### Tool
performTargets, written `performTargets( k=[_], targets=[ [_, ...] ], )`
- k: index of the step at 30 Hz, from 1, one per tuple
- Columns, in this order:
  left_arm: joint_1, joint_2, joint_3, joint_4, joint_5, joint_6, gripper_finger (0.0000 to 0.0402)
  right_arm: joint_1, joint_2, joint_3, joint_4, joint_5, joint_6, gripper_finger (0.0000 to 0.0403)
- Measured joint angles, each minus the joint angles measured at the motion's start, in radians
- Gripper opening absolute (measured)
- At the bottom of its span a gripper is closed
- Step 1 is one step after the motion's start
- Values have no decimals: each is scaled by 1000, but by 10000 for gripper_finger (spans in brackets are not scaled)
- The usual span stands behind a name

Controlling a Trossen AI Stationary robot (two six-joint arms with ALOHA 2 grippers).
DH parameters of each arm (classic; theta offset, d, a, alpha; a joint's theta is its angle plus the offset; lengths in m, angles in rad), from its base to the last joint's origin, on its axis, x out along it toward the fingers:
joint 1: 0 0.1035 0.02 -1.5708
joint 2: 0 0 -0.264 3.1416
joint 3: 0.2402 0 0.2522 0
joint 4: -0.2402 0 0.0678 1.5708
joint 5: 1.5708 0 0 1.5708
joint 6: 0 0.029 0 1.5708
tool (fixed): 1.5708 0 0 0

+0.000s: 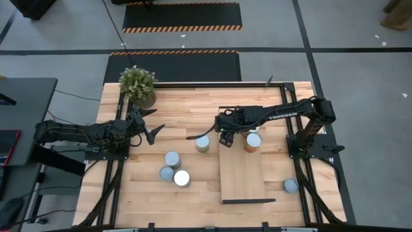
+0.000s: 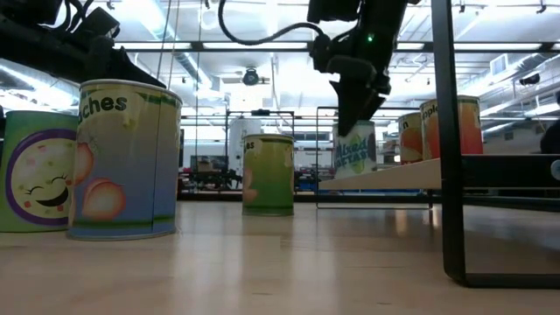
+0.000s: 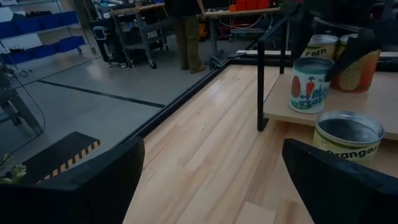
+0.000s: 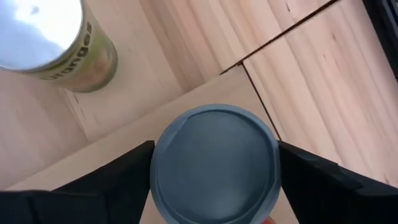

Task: Pick and place cans onto a shelf
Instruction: Put the canned mixed vegetable can on the shelf, then put the canned oranges can on the shelf

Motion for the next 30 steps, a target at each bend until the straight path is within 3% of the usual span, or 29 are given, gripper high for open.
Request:
performTargets(
  k=[9,21,27,30],
  targets=[
    [0,0,0,-3,0,-1,386,-10,5,56,-101,42,-10,382],
    [0,0,0,-3,9,-22,386,23,5,174,-126,87,4,381],
    [0,0,-1,-18,283,-67,386,84,8,182,111,84,-138,380],
    [0,0,-1,-6,321,-69,386,96,8,182,205,49,-141,380]
  ],
)
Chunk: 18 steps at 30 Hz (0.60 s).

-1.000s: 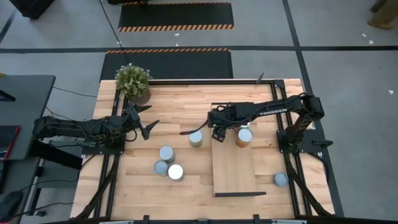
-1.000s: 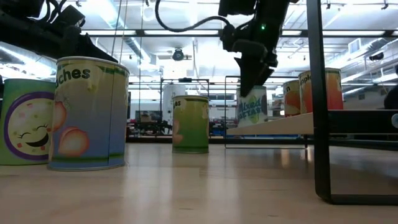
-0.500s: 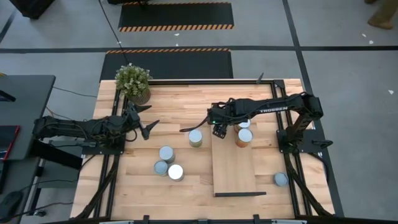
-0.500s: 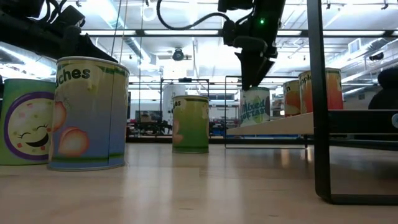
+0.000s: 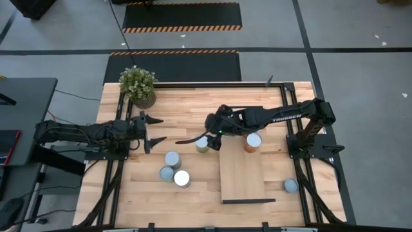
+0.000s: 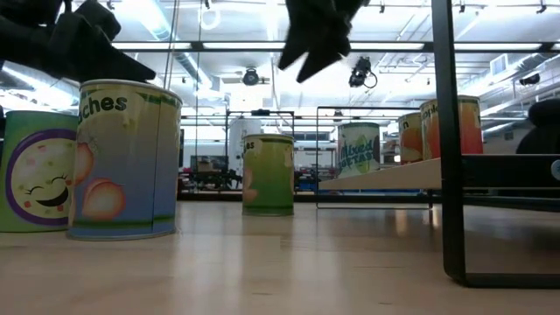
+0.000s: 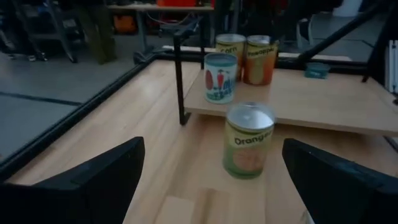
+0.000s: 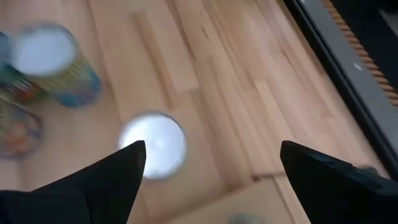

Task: Pick and place cans onto a shelf
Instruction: Put the canned oranges can on the shelf

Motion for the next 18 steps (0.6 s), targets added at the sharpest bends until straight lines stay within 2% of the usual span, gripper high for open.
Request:
performTargets(
  k=[4,8,11,18],
  targets=[
    [0,0,0,23,-35,17,386,2,37,0,69,-34,-10,380],
    [0,0,0,34,-55,17,386,3,128,-2,125,-50,-67,381],
    [0,0,0,35,-55,18,386,-8,181,16,157,-103,-100,382],
    [0,1,0,30,-56,19,386,-32,273,125,114,-140,-203,382]
  ],
)
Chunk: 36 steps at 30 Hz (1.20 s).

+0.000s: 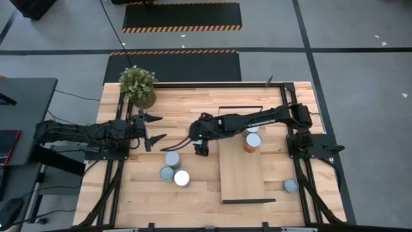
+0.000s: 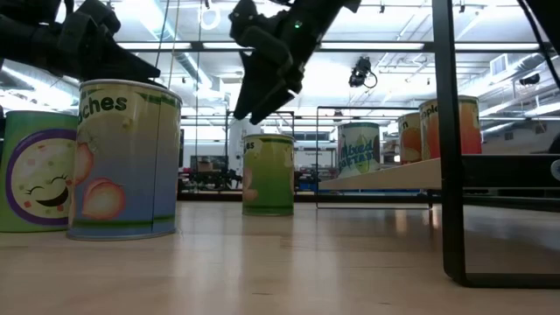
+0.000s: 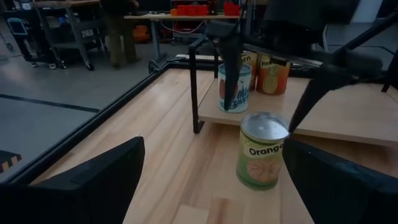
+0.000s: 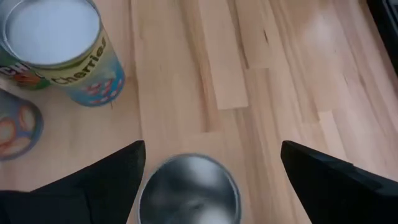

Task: Pick and place cans onto a shelf
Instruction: Put the canned oranges can on the shelf

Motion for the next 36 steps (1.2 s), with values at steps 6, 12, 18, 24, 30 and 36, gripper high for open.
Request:
performTargets(
  k=[6,12,18,24,30,36],
  targets=[
    [0,0,0,-13,-3,2,386,-8,41,27,-44,-15,-25,382],
    [0,0,0,-20,-3,6,386,-9,71,24,-86,-28,-26,380],
    [0,2,0,-17,-3,10,386,-13,95,22,-149,-53,-23,374],
    [0,15,0,-13,-16,10,386,-14,104,23,-156,-53,4,359],
    [0,34,0,-12,-21,10,386,-13,104,23,-156,-61,28,319],
    [0,39,0,-11,-29,16,386,16,101,152,-323,-61,64,321]
  ],
)
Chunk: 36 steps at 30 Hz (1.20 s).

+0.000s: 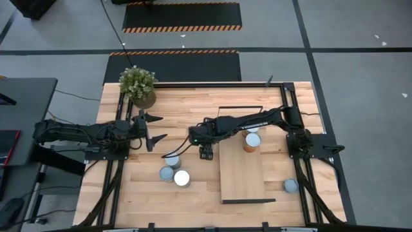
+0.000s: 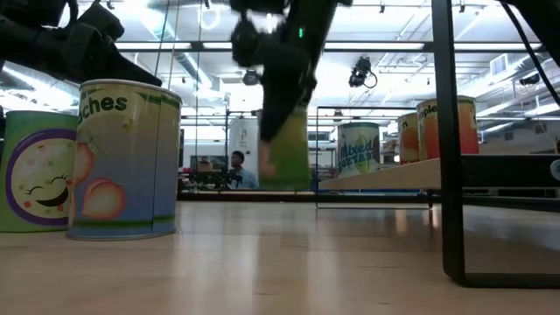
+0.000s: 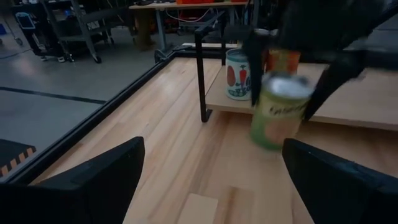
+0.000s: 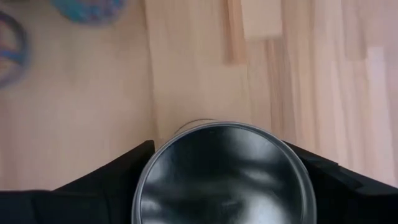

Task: Pick and place cans onto a shelf
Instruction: Put the canned oranges can on the shelf

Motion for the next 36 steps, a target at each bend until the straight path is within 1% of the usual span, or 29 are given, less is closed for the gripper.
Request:
performTargets(
  k=[4,8,15,21,25,30,36],
  targets=[
    [0,0,0,0,-1,7,386,39,-2,90,-139,2,46,321],
    [0,0,0,0,-1,7,386,91,-2,136,-263,29,93,321],
    [0,0,0,0,-1,-15,386,138,-15,130,-335,38,161,321],
    [0,0,0,0,-1,-16,386,175,-55,127,-372,104,217,321],
    [0,0,0,1,-1,-8,386,196,-106,58,-353,156,270,321],
    [0,0,0,1,-1,-6,386,201,-182,-107,-222,160,307,321],
    [0,0,0,1,-1,-6,386,183,-291,-285,-110,151,367,321]
  ],
)
